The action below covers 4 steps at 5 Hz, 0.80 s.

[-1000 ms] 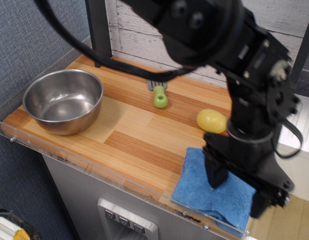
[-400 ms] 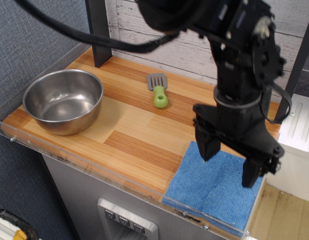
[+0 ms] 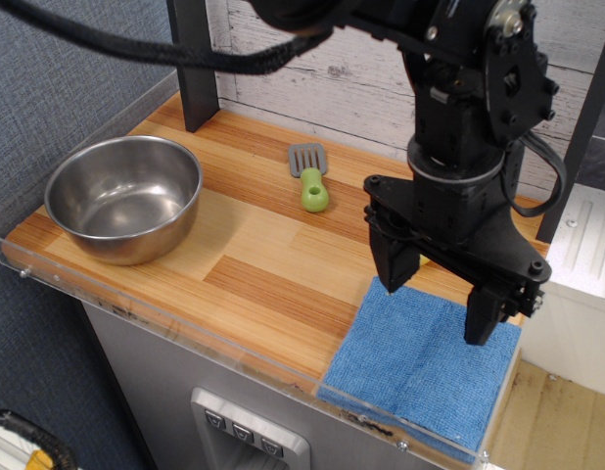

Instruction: Move the cloth to the bottom right edge of the table

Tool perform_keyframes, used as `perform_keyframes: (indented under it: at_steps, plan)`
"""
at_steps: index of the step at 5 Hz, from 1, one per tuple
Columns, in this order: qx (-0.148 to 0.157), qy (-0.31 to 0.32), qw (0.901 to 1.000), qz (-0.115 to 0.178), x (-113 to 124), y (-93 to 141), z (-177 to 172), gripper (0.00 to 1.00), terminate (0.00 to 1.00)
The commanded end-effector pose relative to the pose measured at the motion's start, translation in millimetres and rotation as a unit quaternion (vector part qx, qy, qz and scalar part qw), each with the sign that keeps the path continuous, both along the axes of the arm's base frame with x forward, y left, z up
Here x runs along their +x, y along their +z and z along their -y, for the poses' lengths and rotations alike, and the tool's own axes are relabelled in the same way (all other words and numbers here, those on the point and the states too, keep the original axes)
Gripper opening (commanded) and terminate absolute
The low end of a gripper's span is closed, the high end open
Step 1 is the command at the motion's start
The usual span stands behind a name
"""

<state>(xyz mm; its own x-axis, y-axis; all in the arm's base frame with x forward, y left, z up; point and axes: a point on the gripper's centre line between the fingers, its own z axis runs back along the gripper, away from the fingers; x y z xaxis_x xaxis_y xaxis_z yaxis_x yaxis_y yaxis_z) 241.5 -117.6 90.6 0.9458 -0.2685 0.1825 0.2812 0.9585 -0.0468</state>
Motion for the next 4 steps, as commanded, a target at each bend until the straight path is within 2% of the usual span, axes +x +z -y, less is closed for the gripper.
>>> perform_keyframes:
  at_steps: [1, 3, 4]
  plan:
    - [0.012, 0.075, 0.9969, 0.021, -17.4, 15.6, -18.0, 1.0, 0.0]
    - [0.005, 0.073, 0.9972, 0.017, -15.1, 12.8, -23.2, 1.0, 0.0]
    - [0.005, 0.073, 0.9972, 0.017, -15.1, 12.8, -23.2, 1.0, 1.0]
